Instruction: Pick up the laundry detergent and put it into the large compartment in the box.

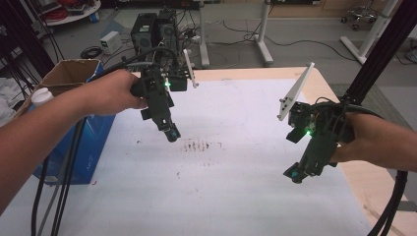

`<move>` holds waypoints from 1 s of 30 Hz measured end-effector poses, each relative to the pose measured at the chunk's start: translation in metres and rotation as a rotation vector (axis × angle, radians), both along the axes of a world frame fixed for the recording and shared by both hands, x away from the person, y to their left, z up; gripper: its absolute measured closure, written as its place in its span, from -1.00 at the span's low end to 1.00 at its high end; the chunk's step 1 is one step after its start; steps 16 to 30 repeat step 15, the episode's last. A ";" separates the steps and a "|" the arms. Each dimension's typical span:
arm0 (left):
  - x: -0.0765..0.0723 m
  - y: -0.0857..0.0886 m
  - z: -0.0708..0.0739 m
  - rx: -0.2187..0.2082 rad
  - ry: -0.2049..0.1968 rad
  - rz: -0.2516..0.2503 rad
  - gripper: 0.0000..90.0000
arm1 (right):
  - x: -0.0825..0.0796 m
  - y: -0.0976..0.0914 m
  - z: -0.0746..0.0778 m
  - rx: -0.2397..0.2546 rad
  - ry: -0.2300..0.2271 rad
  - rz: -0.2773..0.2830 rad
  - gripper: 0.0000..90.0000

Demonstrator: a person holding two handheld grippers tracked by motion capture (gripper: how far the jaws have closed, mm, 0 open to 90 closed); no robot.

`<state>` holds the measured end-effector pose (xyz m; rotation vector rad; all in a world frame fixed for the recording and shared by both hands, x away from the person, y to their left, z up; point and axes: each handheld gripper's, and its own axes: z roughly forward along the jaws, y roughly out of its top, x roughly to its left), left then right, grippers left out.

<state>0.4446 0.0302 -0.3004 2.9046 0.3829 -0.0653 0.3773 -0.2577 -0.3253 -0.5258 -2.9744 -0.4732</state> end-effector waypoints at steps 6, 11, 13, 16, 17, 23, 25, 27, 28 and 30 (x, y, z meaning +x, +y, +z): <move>-0.001 0.002 0.002 -0.006 -0.007 0.002 -0.96 | -0.001 0.001 0.000 -0.002 -0.004 0.001 -0.94; -0.001 0.003 0.003 -0.013 -0.010 0.007 -0.96 | -0.002 0.002 0.001 0.003 -0.003 -0.004 -0.94; -0.001 0.005 0.004 -0.018 -0.010 0.009 -0.96 | -0.002 0.002 0.001 0.004 -0.004 -0.004 -0.94; -0.001 0.005 0.005 -0.016 -0.009 0.005 -0.96 | -0.002 0.002 0.001 0.003 -0.004 -0.003 -0.94; -0.001 0.005 0.005 -0.016 -0.009 0.005 -0.96 | -0.002 0.002 0.001 0.003 -0.004 -0.003 -0.94; -0.001 0.005 0.005 -0.016 -0.009 0.005 -0.96 | -0.002 0.002 0.001 0.003 -0.004 -0.003 -0.94; -0.001 0.005 0.005 -0.016 -0.009 0.005 -0.96 | -0.002 0.002 0.001 0.003 -0.004 -0.003 -0.94; -0.001 0.005 0.005 -0.016 -0.009 0.005 -0.96 | -0.002 0.002 0.001 0.003 -0.004 -0.003 -0.94; -0.001 0.005 0.005 -0.016 -0.009 0.005 -0.96 | -0.002 0.002 0.001 0.003 -0.004 -0.003 -0.94; -0.001 0.005 0.005 -0.016 -0.009 0.005 -0.96 | -0.002 0.002 0.001 0.003 -0.004 -0.003 -0.94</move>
